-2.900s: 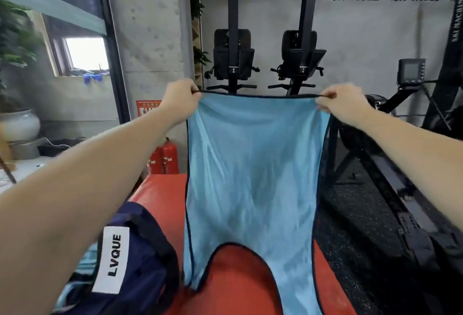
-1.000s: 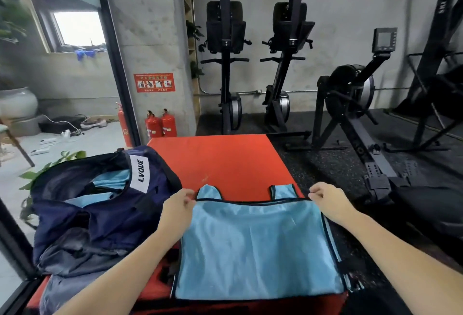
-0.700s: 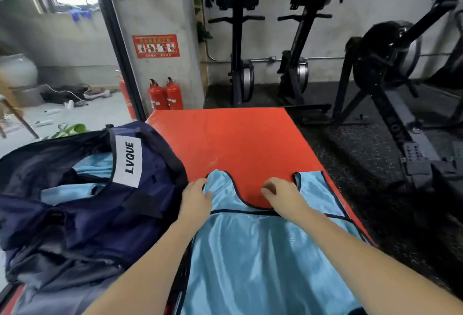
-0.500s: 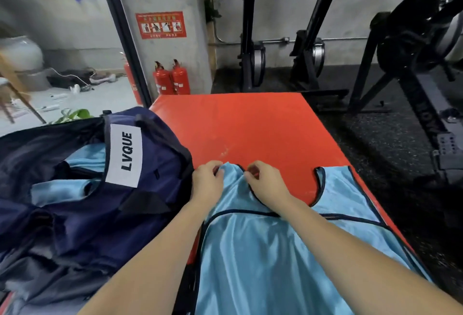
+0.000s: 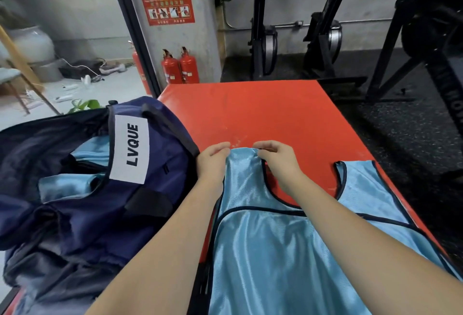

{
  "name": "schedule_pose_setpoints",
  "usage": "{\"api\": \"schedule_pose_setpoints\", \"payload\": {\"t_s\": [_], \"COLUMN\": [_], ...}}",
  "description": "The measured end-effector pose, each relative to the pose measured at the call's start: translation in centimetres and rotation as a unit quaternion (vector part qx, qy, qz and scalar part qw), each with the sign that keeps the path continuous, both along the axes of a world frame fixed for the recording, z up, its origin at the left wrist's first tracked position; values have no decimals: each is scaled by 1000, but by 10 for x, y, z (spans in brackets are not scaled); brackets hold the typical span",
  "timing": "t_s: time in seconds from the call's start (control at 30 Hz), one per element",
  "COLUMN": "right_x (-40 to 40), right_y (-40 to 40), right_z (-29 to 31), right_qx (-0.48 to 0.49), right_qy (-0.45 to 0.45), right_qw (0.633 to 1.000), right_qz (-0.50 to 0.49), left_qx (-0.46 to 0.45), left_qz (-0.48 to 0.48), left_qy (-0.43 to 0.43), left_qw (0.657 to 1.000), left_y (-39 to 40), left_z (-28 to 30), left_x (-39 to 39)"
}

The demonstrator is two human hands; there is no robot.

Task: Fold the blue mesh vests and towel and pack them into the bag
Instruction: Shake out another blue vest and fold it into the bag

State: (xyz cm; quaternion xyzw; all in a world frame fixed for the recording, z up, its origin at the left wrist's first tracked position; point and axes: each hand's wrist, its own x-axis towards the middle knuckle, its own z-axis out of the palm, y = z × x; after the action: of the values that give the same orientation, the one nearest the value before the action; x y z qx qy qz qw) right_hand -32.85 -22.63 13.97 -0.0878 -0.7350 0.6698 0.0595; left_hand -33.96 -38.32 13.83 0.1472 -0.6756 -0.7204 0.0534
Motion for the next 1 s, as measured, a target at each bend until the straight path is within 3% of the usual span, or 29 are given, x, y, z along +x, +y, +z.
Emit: {"api": "schedule_pose_setpoints", "payload": {"t_s": [0.13, 0.2, 0.27, 0.37, 0.43, 0.57, 0.7, 0.77, 0.9, 1.0], "right_x": [6, 8, 9, 6, 8, 21, 42, 54, 69, 76], "right_y": [8, 8, 8, 8, 9, 15, 38, 61, 118, 157], "right_z": [6, 5, 2, -8, -12, -9, -7, -7, -11, -16], "right_qx": [-62, -50, 15, 256, 362, 406, 465, 494, 501, 496], "right_qy": [3, 8, 5, -16, -38, -26, -7, 8, 60, 23], "right_qw": [998, 998, 997, 959, 923, 906, 881, 868, 861, 860], "right_qz": [10, 38, 78, 118, 127, 116, 84, 55, -70, -114], "left_qx": [45, 6, -96, -357, -442, -494, -626, -650, -596, -623], "left_qz": [8, 6, -7, -73, -92, -70, -87, -106, -230, -266], "left_qy": [31, 50, 68, 69, 59, 53, 51, 84, 164, 177], "left_qw": [998, 999, 993, 929, 890, 865, 774, 748, 751, 714], "left_y": [6, 7, 4, -2, -5, -7, 5, 23, 77, 103], "left_z": [8, 10, 9, -7, -19, -17, -8, -4, -3, -11], "left_x": [6, 10, 12, 13, 13, 17, 26, 34, 56, 69]}}
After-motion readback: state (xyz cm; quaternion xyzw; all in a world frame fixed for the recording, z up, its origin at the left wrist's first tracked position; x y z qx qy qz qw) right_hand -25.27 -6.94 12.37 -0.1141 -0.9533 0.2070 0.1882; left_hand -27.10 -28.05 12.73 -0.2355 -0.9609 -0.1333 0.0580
